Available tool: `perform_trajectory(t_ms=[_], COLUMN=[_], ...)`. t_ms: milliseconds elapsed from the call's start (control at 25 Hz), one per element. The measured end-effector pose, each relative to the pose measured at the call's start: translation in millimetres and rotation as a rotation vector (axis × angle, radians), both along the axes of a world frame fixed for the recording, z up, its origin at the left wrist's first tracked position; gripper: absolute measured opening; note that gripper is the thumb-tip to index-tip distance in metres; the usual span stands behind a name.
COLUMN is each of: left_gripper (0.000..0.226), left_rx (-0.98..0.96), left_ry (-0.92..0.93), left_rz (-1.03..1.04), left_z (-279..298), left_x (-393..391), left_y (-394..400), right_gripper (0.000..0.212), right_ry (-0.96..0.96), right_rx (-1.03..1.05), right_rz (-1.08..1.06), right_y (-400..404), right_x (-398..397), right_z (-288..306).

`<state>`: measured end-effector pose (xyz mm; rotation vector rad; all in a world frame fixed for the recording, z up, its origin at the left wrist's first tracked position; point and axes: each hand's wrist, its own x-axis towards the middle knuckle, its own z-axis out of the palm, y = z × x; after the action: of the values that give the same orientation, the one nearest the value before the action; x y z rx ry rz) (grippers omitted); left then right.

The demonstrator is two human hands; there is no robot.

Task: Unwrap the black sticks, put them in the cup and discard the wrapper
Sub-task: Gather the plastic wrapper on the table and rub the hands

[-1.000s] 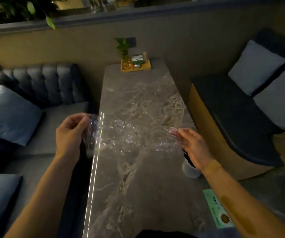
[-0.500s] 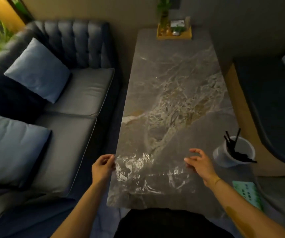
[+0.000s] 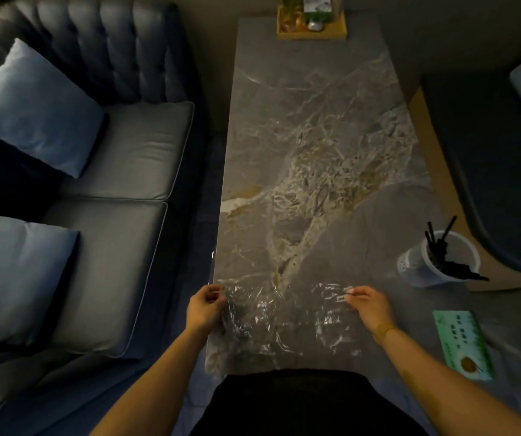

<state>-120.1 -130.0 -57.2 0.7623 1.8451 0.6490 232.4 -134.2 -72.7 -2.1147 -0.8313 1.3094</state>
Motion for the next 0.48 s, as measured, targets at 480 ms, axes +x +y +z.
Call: perform_trajectory(t_ms=[480], left_gripper=[0.042], left_rx=[0.100], left_ry=[0.164], left_rz=[-0.222], left_z=[2], left_x=[-12], left_y=[-7], right_gripper=[0.055], right_ry=[-0.265], right_rx=[-0.023], right_rz=[0.246], right_y=[-26], right_x=[-6], right_z=[12])
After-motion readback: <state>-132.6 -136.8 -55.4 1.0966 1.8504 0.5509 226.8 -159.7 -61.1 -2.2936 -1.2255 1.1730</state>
